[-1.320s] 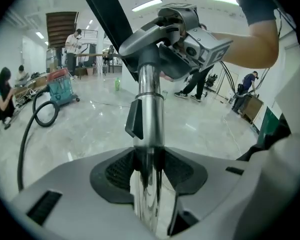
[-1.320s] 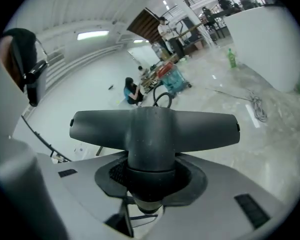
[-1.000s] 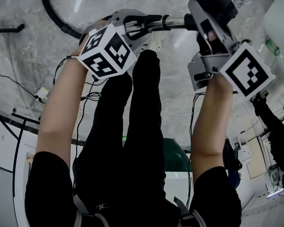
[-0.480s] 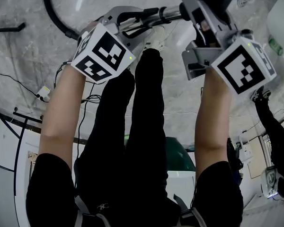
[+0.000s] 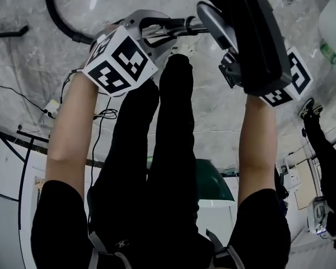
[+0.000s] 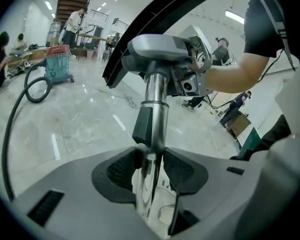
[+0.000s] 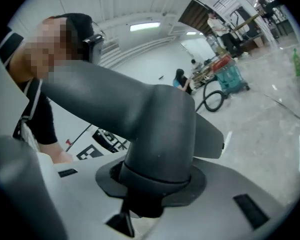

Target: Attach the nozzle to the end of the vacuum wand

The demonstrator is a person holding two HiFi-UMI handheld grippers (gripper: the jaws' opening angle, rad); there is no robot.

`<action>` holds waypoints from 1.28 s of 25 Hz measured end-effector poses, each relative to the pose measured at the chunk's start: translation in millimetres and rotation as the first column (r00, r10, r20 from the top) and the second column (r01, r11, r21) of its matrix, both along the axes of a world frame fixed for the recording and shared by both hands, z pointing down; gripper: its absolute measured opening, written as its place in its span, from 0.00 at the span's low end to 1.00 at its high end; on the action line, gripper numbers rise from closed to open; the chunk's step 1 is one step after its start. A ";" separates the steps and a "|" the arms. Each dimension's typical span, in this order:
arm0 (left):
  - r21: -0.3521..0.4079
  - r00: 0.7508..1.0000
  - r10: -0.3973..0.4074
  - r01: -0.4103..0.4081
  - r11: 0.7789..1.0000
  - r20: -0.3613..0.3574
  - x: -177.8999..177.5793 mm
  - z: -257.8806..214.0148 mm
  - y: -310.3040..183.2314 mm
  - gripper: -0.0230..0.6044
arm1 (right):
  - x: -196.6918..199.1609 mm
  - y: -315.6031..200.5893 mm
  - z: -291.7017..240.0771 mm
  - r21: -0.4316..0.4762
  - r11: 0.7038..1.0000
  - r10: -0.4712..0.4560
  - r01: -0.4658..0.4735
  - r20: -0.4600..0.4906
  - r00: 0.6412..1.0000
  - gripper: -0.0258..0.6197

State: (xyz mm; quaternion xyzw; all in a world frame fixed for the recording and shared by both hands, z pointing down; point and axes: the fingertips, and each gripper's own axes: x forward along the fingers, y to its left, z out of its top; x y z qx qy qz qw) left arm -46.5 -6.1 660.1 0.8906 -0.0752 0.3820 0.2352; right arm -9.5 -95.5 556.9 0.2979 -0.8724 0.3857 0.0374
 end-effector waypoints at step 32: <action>-0.070 0.914 0.091 -0.069 0.995 0.395 69.0 230.5 -17.4 0.30 | 163.8 96.4 168.6 -0.411 0.687 0.484 -0.599 -0.357 0.799 0.07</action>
